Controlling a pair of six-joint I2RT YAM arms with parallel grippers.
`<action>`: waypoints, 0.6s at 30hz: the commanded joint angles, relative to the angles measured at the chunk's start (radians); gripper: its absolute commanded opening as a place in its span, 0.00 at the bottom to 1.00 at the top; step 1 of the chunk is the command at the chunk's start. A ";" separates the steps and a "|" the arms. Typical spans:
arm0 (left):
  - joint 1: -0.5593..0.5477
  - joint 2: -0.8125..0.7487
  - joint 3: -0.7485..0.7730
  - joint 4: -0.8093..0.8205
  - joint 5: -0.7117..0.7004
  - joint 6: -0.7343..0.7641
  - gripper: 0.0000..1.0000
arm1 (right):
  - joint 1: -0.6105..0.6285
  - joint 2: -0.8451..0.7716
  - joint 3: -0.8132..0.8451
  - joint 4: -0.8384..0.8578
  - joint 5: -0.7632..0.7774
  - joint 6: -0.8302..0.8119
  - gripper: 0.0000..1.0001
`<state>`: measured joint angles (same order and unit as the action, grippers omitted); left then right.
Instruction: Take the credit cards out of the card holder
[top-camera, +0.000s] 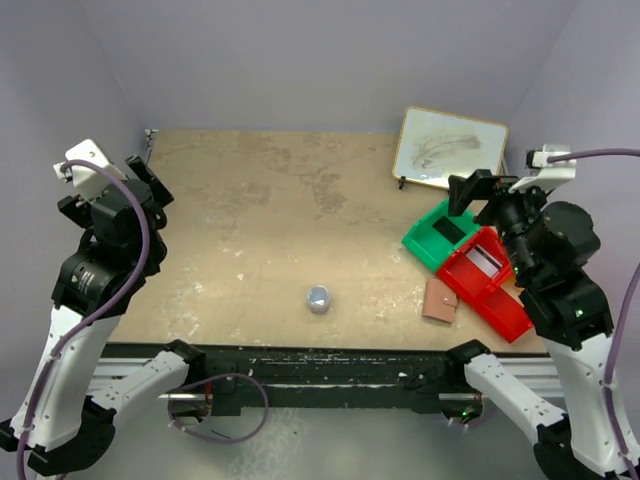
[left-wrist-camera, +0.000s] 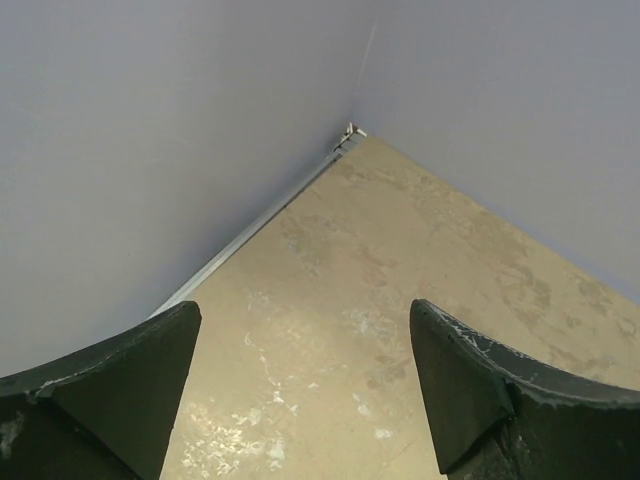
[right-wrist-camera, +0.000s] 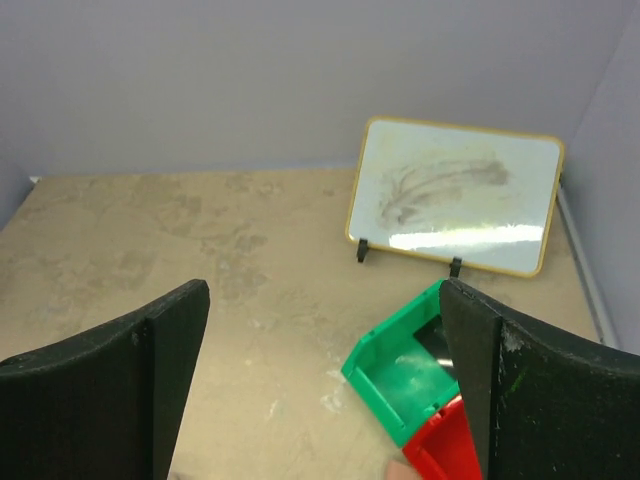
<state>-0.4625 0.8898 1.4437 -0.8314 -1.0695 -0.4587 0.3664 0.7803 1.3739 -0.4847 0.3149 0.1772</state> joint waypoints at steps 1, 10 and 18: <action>0.056 0.004 -0.055 0.025 0.155 -0.019 0.85 | -0.043 -0.020 -0.096 0.032 -0.116 0.083 1.00; 0.104 0.062 -0.278 0.159 0.676 -0.159 0.96 | -0.130 -0.019 -0.342 0.029 -0.295 0.237 1.00; -0.246 0.240 -0.364 0.277 0.848 -0.248 0.97 | -0.176 0.016 -0.490 -0.007 -0.365 0.372 1.00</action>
<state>-0.5442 1.0561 1.0824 -0.6743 -0.3595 -0.6369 0.2085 0.7906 0.9157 -0.4877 0.0048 0.4538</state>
